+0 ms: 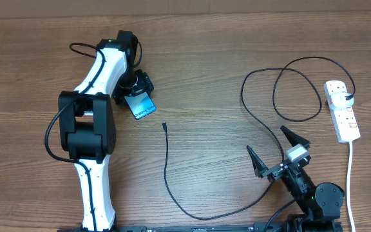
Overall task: Plug charger to phone and switch on socket
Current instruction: 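Lift the phone with the left gripper and tilt it upright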
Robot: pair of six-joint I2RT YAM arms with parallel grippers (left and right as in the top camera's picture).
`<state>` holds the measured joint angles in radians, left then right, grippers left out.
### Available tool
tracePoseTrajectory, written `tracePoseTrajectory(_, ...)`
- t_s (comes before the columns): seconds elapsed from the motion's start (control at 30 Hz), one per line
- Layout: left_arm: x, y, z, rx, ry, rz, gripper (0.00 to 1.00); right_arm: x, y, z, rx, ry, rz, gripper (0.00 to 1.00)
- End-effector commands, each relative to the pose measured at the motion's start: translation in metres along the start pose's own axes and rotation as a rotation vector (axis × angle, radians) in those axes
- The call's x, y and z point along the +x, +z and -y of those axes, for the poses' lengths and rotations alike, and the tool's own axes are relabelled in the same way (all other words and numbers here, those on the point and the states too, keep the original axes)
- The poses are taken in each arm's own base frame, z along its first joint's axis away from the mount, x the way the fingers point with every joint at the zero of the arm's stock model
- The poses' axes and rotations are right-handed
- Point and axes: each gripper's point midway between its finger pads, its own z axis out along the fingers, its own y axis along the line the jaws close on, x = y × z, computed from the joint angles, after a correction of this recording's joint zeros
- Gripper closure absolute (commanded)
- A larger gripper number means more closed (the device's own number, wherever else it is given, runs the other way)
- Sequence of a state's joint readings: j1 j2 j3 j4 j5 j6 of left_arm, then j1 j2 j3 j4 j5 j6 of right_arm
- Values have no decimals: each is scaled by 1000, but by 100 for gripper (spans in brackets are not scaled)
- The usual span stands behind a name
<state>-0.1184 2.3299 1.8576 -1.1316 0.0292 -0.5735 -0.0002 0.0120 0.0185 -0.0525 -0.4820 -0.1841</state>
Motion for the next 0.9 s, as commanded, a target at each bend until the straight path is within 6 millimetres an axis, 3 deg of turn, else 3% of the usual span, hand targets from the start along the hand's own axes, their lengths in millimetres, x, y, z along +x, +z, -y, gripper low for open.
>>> tracePoseTrajectory(0.0, 13, 23, -14, -83, 7, -53, 25, 3, 0, 2, 14, 3, 1, 0)
tracePoseTrajectory(0.23, 9, 12, -11, -64, 27, -27, 39, 3, 0, 2, 14, 3, 1, 0)
tracePoseTrajectory(0.67, 0, -63, -2, 30, 44, 120, 37, 3, 0, 2, 14, 3, 1, 0)
tracePoseTrajectory(0.87, 4, -80, -3, 47, 44, 135, 35, 3, 0, 2, 14, 3, 0, 0)
